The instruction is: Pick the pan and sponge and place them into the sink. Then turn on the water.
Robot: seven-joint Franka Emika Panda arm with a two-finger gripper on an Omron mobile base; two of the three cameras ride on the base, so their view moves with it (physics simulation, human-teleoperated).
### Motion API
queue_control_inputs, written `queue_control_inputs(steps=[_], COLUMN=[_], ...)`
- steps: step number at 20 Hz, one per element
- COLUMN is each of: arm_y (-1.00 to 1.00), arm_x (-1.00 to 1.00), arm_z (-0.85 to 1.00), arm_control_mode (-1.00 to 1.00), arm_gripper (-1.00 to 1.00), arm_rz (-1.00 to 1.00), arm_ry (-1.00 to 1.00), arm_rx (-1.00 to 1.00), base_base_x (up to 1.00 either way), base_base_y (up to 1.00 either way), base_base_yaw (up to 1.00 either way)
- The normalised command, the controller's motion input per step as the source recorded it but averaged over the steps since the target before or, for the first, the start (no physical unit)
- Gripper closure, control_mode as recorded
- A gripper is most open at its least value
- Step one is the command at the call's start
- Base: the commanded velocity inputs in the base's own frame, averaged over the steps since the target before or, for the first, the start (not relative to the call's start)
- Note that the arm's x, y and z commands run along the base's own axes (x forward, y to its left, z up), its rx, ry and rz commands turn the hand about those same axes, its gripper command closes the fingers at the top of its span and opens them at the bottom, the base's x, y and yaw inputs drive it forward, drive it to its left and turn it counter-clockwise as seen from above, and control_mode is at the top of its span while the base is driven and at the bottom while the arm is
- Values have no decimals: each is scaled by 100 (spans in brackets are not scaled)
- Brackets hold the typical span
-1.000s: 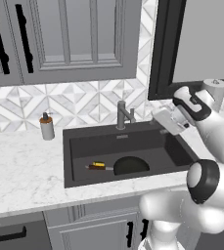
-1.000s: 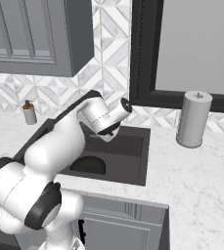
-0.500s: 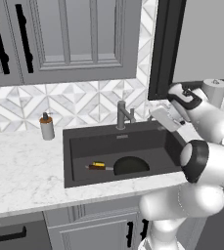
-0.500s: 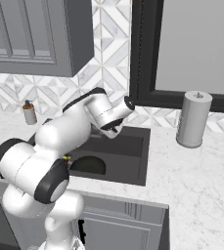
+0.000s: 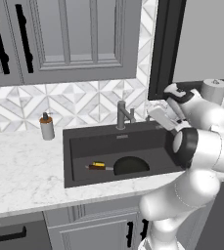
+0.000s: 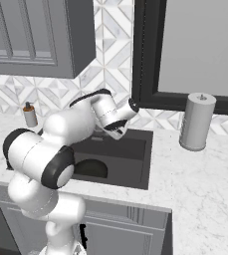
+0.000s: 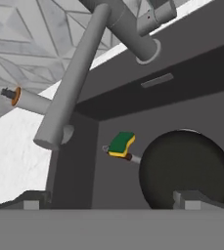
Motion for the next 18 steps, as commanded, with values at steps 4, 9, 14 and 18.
queue_control_inputs(steps=[4,9,14,18], arm_y=[0,0,0,0], arm_x=[16,12,9,15], arm_z=[-7,0,0,-1], arm_control_mode=[-100,-100,-100,-100], arm_gripper=[-100,-100,-100,-100], arm_rz=[-4,-5,-6,-6], arm_ry=[-8,-11,-10,-4], arm_rx=[0,0,0,0], base_base_x=[0,0,0,0], base_base_y=[0,0,0,0], base_base_yaw=[0,0,0,0])
